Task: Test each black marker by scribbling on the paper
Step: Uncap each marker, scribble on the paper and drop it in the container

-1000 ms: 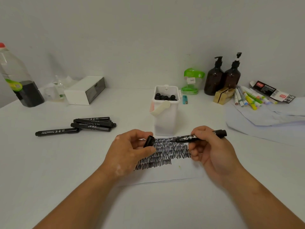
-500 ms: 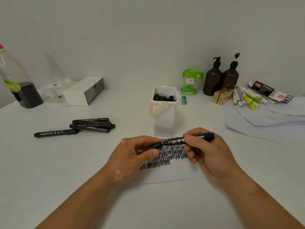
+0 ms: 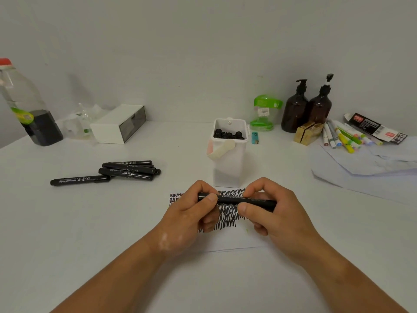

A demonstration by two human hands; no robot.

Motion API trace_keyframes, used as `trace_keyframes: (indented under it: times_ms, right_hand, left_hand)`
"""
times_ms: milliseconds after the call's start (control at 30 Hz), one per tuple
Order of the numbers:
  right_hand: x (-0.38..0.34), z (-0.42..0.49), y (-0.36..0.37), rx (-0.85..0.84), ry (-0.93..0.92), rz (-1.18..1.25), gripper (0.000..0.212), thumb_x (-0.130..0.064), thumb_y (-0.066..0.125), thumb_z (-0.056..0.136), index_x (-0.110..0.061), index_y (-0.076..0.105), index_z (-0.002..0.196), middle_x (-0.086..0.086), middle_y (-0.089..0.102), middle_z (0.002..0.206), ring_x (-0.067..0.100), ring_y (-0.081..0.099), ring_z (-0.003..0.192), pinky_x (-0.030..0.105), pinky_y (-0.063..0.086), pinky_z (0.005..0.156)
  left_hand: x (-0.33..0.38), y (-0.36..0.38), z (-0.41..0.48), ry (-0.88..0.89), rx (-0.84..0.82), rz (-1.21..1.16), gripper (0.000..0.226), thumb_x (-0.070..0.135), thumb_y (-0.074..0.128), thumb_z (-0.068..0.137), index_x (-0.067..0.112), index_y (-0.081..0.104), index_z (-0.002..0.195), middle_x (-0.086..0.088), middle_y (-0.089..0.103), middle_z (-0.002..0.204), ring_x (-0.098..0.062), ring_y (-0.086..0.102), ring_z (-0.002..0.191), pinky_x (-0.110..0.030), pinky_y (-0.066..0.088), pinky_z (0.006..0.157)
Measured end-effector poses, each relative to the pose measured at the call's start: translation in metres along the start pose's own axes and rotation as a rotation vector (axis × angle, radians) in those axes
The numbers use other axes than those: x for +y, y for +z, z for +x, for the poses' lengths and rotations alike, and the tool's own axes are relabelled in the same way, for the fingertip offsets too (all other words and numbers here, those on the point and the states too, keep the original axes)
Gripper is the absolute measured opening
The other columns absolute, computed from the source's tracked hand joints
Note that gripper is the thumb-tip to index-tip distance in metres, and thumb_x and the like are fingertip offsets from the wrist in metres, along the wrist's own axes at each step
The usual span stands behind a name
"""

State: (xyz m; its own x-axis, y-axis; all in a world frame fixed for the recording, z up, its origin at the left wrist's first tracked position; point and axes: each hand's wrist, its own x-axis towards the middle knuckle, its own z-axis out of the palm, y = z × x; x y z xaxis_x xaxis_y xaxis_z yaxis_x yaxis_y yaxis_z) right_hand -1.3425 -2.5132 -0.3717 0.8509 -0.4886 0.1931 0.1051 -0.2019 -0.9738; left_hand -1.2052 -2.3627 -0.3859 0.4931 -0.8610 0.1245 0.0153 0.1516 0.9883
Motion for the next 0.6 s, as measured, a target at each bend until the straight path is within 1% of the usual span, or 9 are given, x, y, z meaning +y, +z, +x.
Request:
trace_keyframes:
  times_ms: [100,233,333,500,600]
  right_hand:
    - [-0.002,0.0011,0.0001,0.006,0.013,0.062,0.013,-0.017,0.075,0.074,-0.019,0.063,0.079,0.0,0.056,0.057,0.02,0.038,0.05,0.028,0.034,0.044]
    - [-0.0029,0.0017,-0.0016,0.012,0.008,0.091,0.015,-0.015,0.075,0.072,-0.014,0.061,0.077,-0.001,0.056,0.054,0.016,0.039,0.046,0.025,0.034,0.043]
    - [-0.0036,0.0016,-0.0015,0.005,0.015,0.108,0.016,-0.014,0.074,0.072,-0.012,0.059,0.076,-0.003,0.055,0.051,0.015,0.037,0.044,0.025,0.033,0.043]
    - [-0.0056,0.0014,-0.0013,-0.009,0.047,0.177,0.014,-0.011,0.074,0.071,-0.013,0.06,0.073,0.003,0.056,0.054,0.015,0.035,0.046,0.026,0.03,0.043]
    - [-0.004,0.0017,-0.0012,-0.012,0.071,0.243,0.014,-0.008,0.074,0.071,-0.015,0.061,0.073,0.006,0.054,0.056,0.016,0.033,0.047,0.025,0.029,0.043]
  left_hand:
    - [0.0026,0.0038,-0.0013,0.016,-0.01,-0.009,0.021,0.025,0.048,0.093,0.005,0.042,0.093,0.004,0.038,0.062,-0.017,0.032,0.058,-0.029,0.033,0.057]
    - [0.0065,0.0077,-0.0032,0.021,-0.024,-0.023,0.02,0.024,0.046,0.092,0.005,0.039,0.091,0.005,0.036,0.061,-0.016,0.029,0.056,-0.027,0.034,0.055]
    - [0.0083,0.0084,-0.0041,0.025,-0.026,-0.012,0.02,0.023,0.046,0.092,0.005,0.038,0.091,0.005,0.035,0.06,-0.017,0.028,0.056,-0.027,0.034,0.055]
    - [0.0067,0.0074,-0.0053,0.067,-0.057,0.044,0.019,0.023,0.045,0.095,0.005,0.04,0.094,0.007,0.039,0.062,-0.016,0.032,0.058,-0.028,0.037,0.058]
    - [0.0042,0.0055,-0.0043,0.089,-0.068,0.056,0.02,0.021,0.054,0.094,0.005,0.042,0.098,0.002,0.044,0.065,-0.018,0.038,0.061,-0.034,0.039,0.063]
